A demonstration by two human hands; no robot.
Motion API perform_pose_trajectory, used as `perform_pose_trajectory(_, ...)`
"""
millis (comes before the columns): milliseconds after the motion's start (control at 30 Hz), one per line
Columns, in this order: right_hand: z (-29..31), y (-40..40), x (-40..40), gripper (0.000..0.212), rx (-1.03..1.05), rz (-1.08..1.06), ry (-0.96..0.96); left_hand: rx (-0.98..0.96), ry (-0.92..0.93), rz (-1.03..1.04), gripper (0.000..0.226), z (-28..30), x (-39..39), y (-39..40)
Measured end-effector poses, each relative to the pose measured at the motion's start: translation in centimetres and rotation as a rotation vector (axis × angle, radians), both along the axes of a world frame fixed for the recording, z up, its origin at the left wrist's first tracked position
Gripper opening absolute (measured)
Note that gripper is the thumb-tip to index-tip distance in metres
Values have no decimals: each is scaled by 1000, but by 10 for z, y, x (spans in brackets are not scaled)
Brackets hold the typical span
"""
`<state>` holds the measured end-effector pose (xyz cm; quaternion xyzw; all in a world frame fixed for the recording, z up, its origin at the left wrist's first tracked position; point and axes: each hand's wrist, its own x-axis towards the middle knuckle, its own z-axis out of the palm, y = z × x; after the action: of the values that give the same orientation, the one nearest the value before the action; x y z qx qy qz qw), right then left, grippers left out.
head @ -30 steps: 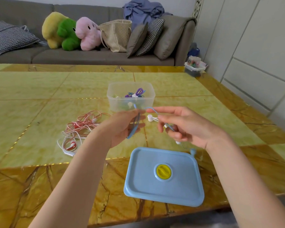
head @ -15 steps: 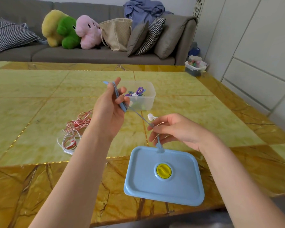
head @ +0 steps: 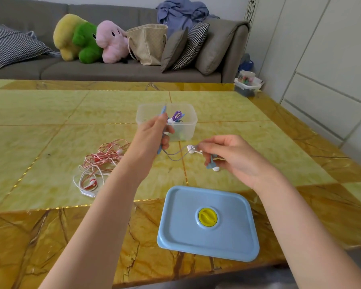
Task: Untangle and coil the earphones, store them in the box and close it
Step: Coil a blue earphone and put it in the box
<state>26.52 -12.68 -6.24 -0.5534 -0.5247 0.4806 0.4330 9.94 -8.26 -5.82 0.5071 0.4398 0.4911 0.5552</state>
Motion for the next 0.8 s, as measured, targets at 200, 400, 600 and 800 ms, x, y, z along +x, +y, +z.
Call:
perform_pose_trajectory(200, 4, -1, 3, 7, 58, -78, 47, -54, 155, -370, 17, -2, 6, -12)
perform_pose_trajectory(400, 5, -3, 8, 8, 66, -104, 25, 49, 394, -336, 13, -3, 2, -8)
perform_pose_trajectory(600, 6, 0, 8, 9, 109, -212, 74, 23, 453, -263, 21, -6, 5, -5)
perform_pose_trajectory(800, 7, -2, -1, 6, 280, -112, -198, 15, 399, -256, 22, -7, 10, -6)
